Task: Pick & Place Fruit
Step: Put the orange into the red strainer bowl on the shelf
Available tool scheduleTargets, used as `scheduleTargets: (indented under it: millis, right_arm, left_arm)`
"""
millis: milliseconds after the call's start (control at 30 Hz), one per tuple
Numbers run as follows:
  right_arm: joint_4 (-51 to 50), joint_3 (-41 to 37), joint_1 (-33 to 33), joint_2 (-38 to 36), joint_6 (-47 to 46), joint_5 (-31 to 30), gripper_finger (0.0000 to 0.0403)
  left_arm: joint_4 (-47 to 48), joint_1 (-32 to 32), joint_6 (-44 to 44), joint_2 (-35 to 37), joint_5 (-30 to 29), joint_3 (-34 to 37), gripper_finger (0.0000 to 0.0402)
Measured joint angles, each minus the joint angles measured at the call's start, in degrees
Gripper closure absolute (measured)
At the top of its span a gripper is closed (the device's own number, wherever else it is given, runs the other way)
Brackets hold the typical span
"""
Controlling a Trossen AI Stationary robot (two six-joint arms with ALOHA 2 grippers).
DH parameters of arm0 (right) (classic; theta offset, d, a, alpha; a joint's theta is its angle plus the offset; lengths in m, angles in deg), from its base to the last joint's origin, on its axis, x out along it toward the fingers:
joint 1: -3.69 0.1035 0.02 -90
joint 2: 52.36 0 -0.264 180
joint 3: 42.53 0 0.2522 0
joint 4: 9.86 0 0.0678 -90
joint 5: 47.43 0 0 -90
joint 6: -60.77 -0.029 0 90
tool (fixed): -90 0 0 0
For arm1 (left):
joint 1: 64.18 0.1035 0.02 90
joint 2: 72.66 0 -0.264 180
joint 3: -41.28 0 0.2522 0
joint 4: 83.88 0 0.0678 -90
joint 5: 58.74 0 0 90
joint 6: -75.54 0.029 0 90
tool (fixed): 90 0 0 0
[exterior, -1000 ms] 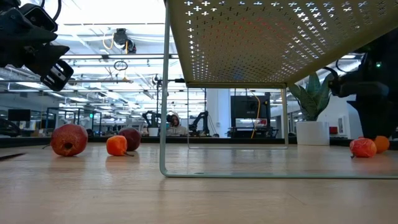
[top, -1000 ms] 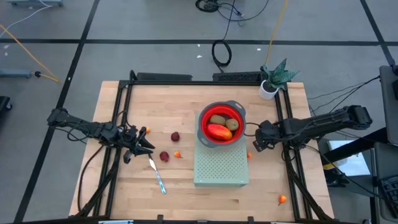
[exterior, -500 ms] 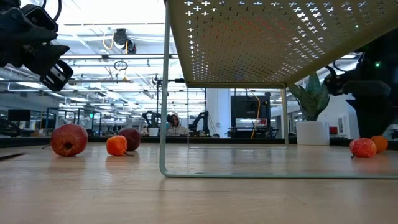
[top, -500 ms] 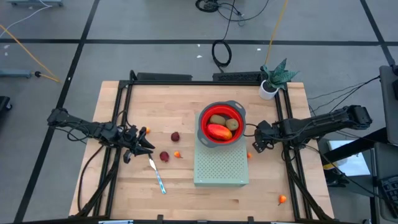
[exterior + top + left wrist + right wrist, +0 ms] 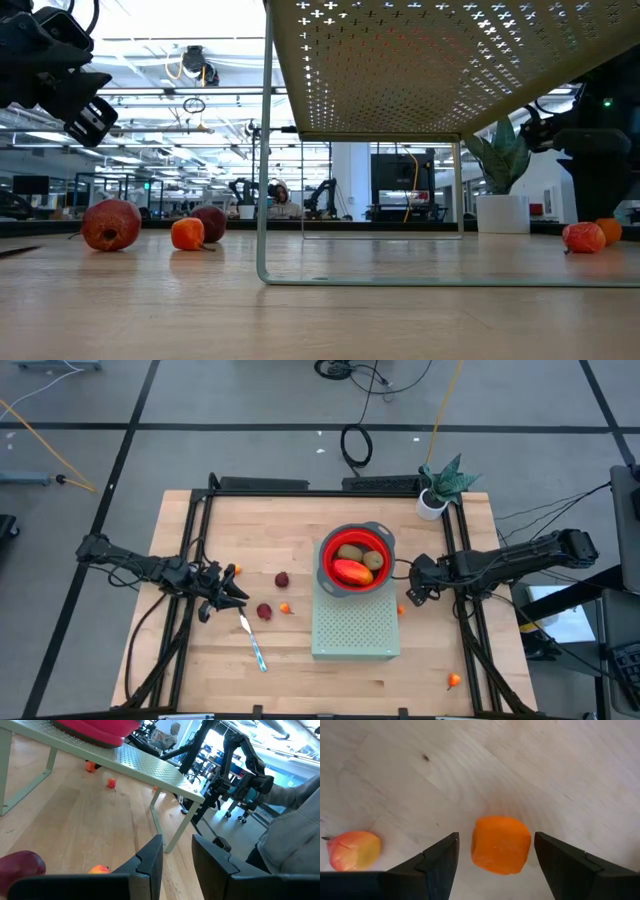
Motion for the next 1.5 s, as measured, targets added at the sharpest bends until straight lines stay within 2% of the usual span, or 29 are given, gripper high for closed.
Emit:
scheduleTargets:
  millis: [733, 1000, 1500]
  right_arm:
    - [0.03, -0.06, 0.01, -0.01, 0.03, 0.02, 0.0156]
    - [0.77, -3.32, 0.02, -0.02, -2.02, 0.24, 0.0159]
    - [1.40, -3.80, 0.02, -0.06, -2.07, 0.24, 0.0239]
  left_arm:
    - [0.00, -0.02, 0.02, -0.01, 0.00, 0.00, 0.0300]
    - [-0.12, -0.02, 0.01, 0.00, -0.02, 0.01, 0.0300]
    - [-1.51, -0.02, 0.13, 0.01, -0.02, 0.00, 0.0300]
